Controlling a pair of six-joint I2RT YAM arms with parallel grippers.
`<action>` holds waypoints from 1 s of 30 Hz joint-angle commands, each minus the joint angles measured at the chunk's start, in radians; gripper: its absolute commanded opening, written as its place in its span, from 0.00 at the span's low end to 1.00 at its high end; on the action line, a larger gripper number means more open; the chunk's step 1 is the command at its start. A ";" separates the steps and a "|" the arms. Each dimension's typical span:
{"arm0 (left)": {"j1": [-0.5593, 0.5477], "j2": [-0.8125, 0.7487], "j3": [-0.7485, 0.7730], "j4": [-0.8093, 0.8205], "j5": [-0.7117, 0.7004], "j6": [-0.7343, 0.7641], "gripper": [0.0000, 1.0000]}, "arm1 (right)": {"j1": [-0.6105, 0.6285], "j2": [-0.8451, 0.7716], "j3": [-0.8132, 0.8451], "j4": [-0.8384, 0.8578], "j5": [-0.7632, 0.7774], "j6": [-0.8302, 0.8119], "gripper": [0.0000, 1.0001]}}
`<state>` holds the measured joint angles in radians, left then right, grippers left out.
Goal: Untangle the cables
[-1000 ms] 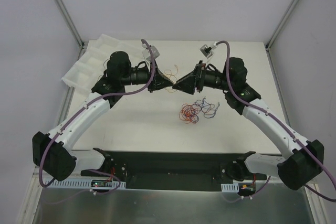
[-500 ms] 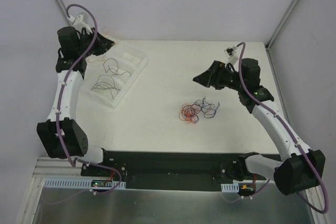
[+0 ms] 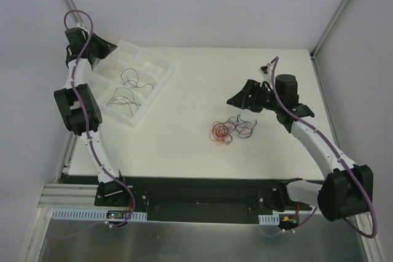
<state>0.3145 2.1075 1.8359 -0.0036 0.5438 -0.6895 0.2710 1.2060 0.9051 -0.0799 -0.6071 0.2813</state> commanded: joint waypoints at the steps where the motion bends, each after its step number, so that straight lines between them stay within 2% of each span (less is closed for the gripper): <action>1: 0.012 0.078 0.097 0.102 0.041 -0.128 0.00 | -0.022 0.000 -0.011 0.016 -0.023 -0.030 0.79; 5: 0.020 0.019 -0.065 0.102 -0.037 -0.091 0.00 | -0.038 -0.016 -0.031 0.015 -0.025 -0.030 0.79; 11: 0.058 -0.038 -0.239 0.045 -0.062 -0.081 0.00 | -0.039 -0.019 -0.040 0.012 -0.039 -0.028 0.79; 17: 0.060 -0.083 -0.277 -0.070 -0.195 -0.032 0.00 | -0.039 -0.034 -0.048 0.012 -0.037 -0.014 0.78; 21: 0.041 -0.018 -0.135 -0.195 -0.257 0.010 0.00 | -0.041 -0.043 -0.061 0.014 -0.028 -0.013 0.78; 23: 0.037 0.002 -0.089 -0.243 -0.278 0.010 0.05 | -0.041 -0.045 -0.063 0.011 -0.028 -0.008 0.78; 25: 0.029 -0.004 -0.079 -0.271 -0.321 0.007 0.20 | -0.039 -0.052 -0.067 0.011 -0.029 -0.005 0.78; 28: 0.018 -0.036 -0.086 -0.285 -0.386 0.040 0.35 | -0.041 -0.068 -0.074 0.011 -0.025 0.001 0.78; 30: 0.006 -0.063 -0.086 -0.299 -0.422 0.080 0.39 | -0.041 -0.074 -0.075 0.009 -0.022 0.002 0.78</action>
<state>0.3386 2.1086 1.7313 -0.2188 0.2317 -0.6819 0.2352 1.1790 0.8333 -0.0887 -0.6174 0.2749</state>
